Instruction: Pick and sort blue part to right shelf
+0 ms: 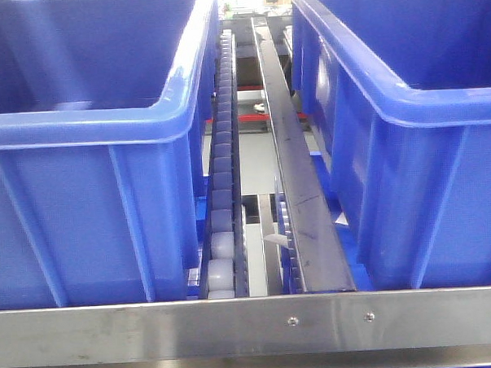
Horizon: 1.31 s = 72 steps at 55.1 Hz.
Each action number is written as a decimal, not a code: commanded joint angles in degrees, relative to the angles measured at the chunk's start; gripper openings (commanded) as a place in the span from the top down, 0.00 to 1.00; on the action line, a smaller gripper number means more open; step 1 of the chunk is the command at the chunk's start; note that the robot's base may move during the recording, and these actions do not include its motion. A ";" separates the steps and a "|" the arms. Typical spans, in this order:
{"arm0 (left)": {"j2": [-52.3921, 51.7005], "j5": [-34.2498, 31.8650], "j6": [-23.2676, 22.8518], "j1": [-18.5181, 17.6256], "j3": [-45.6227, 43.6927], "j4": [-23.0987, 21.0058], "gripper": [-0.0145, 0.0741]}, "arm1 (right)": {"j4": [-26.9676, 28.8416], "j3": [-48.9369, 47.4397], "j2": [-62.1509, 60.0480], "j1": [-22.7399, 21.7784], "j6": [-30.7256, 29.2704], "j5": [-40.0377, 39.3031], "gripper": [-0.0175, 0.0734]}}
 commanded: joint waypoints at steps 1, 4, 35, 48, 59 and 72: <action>-1.50 -5.80 0.04 0.22 1.72 -0.61 0.68 | -0.43 -1.37 0.92 -0.37 -0.39 -5.04 0.74; -1.50 -5.56 0.04 0.22 1.72 -0.61 0.68 | -0.43 -1.37 0.92 -0.37 -0.39 -5.04 0.74; -1.50 -5.56 0.04 0.22 1.72 -0.61 0.68 | -0.43 -1.37 0.92 -0.37 -0.39 -5.04 0.74; -1.50 -5.56 0.04 0.22 1.72 -0.61 0.68 | -1.57 1.88 0.92 -0.44 -0.39 -9.41 0.74; -1.50 -5.56 0.04 0.22 1.72 -0.61 0.68 | -0.69 14.91 0.92 -0.44 -0.51 -25.14 0.74; -1.50 -5.56 0.04 0.22 1.72 -0.61 0.68 | 7.11 26.83 0.86 -0.44 -4.48 -40.87 0.74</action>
